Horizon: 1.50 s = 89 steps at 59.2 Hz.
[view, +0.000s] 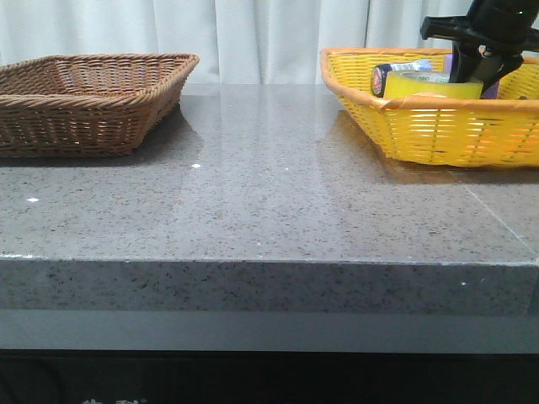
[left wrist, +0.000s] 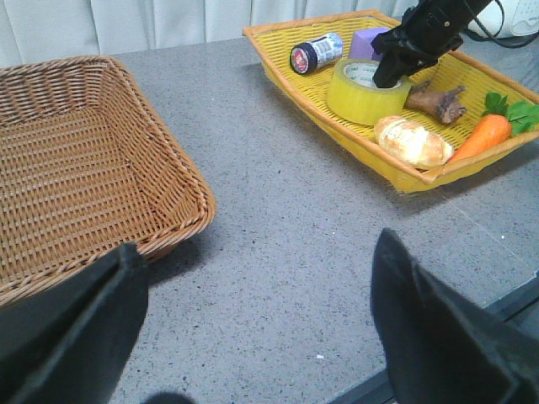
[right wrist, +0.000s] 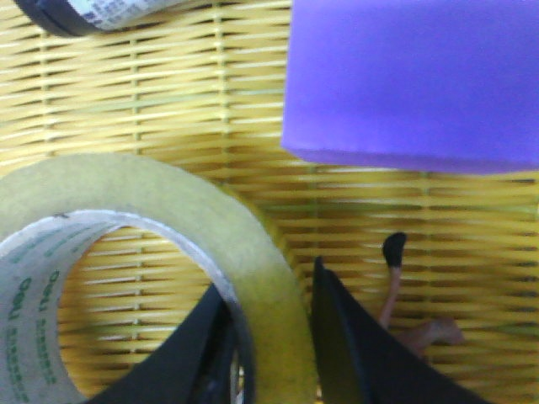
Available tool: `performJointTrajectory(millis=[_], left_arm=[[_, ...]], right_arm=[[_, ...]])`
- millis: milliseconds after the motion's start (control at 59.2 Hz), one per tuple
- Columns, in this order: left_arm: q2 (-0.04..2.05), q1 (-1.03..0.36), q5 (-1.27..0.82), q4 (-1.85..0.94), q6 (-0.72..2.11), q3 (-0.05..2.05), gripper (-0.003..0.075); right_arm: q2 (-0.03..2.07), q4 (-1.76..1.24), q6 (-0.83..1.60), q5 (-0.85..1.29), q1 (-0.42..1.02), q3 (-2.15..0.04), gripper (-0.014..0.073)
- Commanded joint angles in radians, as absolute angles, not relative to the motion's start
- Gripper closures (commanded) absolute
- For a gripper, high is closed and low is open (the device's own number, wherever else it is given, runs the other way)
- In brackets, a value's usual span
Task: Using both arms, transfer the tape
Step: 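Reach the right gripper down into the yellow basket over the tape roll, then grasp the yellow tape roll with the right gripper and lift it out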
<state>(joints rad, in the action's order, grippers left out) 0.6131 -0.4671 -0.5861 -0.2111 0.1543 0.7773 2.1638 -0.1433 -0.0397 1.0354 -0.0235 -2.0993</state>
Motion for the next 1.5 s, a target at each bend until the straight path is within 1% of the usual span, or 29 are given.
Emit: performJointTrajectory(millis=[0, 236, 321, 540, 794, 895, 1182, 1486], left_arm=[[0.619, -0.476, -0.512, -0.228, 0.155, 0.811, 0.0175], [0.619, -0.476, -0.512, -0.228, 0.155, 0.811, 0.0175], [0.619, -0.476, -0.512, -0.228, 0.155, 0.811, 0.0175], [0.619, -0.476, -0.512, -0.228, 0.155, 0.811, 0.0175], [0.619, -0.476, -0.512, -0.228, 0.155, 0.811, 0.0175], [0.619, -0.476, -0.512, -0.228, 0.155, 0.811, 0.0175], [0.619, -0.476, -0.512, -0.228, 0.155, 0.811, 0.0175], [0.619, -0.476, -0.512, -0.228, 0.155, 0.811, 0.0175]], right_arm=[[2.050, -0.170, -0.036, 1.001, -0.031, -2.132, 0.0497], [1.923, -0.173, -0.031, 1.014, -0.027, -2.132, 0.0497], [1.874, -0.175, 0.022, 1.023, -0.011, -2.132, 0.0497], [1.773, -0.203, 0.307, 1.037, 0.118, -2.131, 0.0497], [1.767, -0.410, 0.716, 1.099, 0.271, -2.124, 0.0497], [1.774, -0.453, 0.820, 1.124, 0.319, -2.117, 0.0497], [1.864, -0.455, 0.885, 1.140, 0.408, -2.117, 0.0497], [1.978, -0.413, 0.890, 1.137, 0.422, -2.117, 0.0497]])
